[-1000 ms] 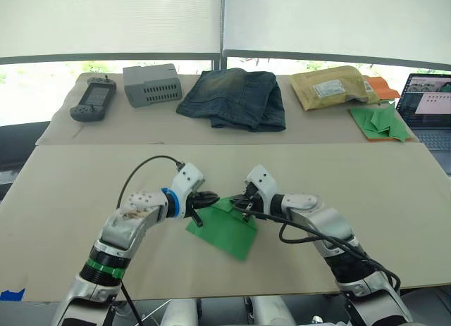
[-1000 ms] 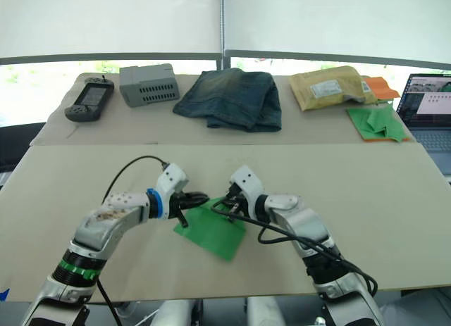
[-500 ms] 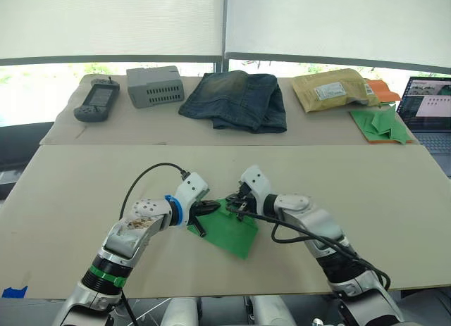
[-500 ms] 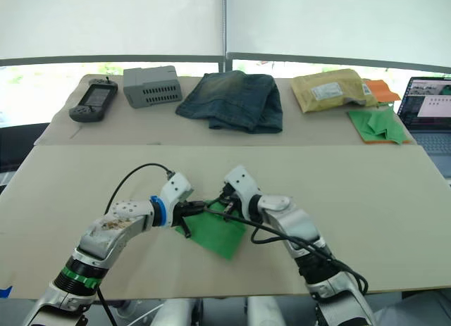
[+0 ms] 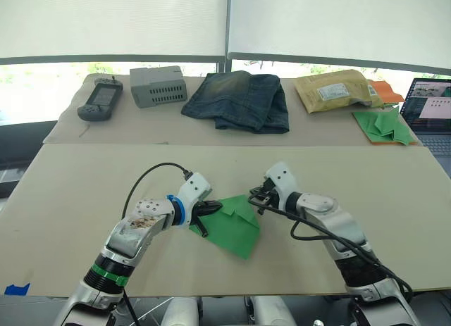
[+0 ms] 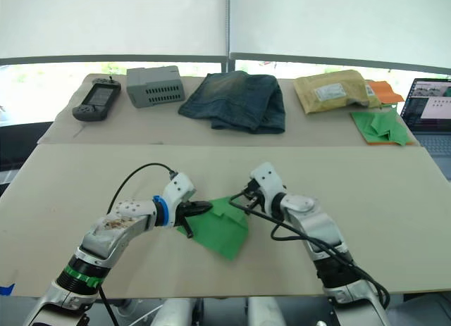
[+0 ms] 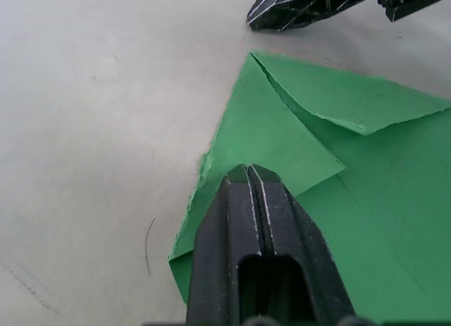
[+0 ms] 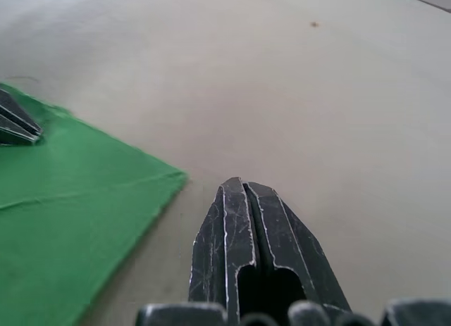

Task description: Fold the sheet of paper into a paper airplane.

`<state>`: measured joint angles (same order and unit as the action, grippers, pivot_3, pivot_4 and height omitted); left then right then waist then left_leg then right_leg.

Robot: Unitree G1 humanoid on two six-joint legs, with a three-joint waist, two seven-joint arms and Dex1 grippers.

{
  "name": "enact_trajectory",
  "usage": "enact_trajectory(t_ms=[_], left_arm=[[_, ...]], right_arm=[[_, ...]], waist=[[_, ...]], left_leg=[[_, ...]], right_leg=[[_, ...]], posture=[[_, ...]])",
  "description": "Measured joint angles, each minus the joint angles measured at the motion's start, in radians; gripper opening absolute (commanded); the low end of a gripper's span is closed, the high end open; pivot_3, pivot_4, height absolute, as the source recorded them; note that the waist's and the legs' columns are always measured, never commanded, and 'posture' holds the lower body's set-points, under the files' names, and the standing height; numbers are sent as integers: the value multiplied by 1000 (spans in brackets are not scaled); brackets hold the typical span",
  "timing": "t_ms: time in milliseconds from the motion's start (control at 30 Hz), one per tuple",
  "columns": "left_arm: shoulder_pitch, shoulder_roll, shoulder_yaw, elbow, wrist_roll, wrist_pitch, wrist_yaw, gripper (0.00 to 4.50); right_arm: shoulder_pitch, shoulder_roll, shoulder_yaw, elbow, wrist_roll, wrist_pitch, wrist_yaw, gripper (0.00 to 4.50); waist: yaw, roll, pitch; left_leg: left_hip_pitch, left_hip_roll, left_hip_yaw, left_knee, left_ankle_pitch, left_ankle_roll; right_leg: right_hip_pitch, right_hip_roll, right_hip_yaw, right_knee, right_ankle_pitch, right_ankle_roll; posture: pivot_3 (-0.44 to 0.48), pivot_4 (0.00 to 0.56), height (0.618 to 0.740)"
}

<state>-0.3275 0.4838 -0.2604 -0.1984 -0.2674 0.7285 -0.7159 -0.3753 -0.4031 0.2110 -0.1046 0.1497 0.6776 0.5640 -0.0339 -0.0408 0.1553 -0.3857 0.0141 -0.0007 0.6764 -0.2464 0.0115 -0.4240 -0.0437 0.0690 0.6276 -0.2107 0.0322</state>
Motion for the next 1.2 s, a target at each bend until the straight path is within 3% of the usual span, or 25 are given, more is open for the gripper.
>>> enact_trajectory(t_ms=[300,600,867,1200], left_arm=[[-3,-2,0,2,-1,-1,-1,21],[-2,-7,9,2,-4,11,7,21],[34,-22,71,35,4,-30,88,21],[109,48,147,-30,-10,-22,94,21]], right_arm=[[-5,64,-2,-48,31,-119,38,0],[38,72,98,-21,-12,-126,54,0],[37,94,119,-3,-39,-138,44,0],[19,93,122,27,-48,-160,70,0]], waist=[[-6,0,0],[-7,0,0],[-12,0,0],[-16,0,0]], left_leg=[[-1,0,0,0,0,0],[-1,0,0,0,0,0],[2,1,0,-2,0,0],[7,2,0,-6,0,0]], right_leg=[[-1,0,0,0,0,0],[-1,0,0,0,0,0],[0,0,0,0,0,0],[1,1,1,1,-1,-2]], posture=[[0,150,728],[0,150,728],[0,150,728],[0,150,728]])
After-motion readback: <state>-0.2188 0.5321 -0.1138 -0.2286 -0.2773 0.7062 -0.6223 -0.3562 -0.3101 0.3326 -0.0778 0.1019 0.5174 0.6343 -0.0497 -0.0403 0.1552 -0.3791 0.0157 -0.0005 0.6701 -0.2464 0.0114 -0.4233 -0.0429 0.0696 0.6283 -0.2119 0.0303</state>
